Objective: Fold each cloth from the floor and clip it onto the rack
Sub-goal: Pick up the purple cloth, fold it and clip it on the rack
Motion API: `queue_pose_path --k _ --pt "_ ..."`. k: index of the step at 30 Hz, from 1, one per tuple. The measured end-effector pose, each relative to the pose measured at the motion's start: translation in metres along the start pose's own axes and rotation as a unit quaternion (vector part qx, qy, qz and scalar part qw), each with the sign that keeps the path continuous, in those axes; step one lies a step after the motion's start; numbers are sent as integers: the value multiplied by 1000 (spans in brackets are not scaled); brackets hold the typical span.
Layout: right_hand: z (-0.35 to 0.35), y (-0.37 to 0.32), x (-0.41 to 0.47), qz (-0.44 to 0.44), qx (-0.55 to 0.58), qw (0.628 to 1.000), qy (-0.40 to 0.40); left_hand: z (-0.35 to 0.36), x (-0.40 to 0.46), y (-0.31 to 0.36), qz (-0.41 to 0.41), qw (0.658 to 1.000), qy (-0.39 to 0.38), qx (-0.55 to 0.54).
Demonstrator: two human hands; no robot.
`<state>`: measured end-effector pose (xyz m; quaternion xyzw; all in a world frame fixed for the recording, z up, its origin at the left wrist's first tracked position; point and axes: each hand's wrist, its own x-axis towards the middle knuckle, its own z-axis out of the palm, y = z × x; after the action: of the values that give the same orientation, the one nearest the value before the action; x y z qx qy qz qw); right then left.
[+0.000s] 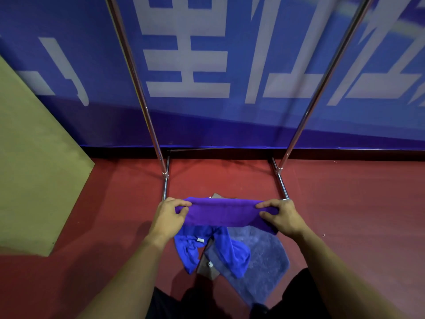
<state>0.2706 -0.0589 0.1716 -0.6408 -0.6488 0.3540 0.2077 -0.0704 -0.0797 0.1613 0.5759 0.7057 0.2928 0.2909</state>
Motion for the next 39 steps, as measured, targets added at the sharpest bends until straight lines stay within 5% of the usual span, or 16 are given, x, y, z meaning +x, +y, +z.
queue_pose_path --k 3,7,12,19,30,39 --pt "-3 -3 -2 18 -31 999 30 -3 -1 4 -3 998 1 -55" --pt "-8 -15 -6 32 84 996 21 -5 1 5 -43 985 -32 -161" --pt "-6 -7 -5 31 101 994 26 -9 2 4 -60 975 -39 -211" --pt "-2 -2 -3 54 107 992 34 -5 4 13 -114 930 2 -350" --pt "24 -19 -1 -8 69 995 -69 12 -1 27 14 975 -112 -193" --pt "48 -53 -15 -112 32 984 -136 12 -12 50 39 966 -205 -155"
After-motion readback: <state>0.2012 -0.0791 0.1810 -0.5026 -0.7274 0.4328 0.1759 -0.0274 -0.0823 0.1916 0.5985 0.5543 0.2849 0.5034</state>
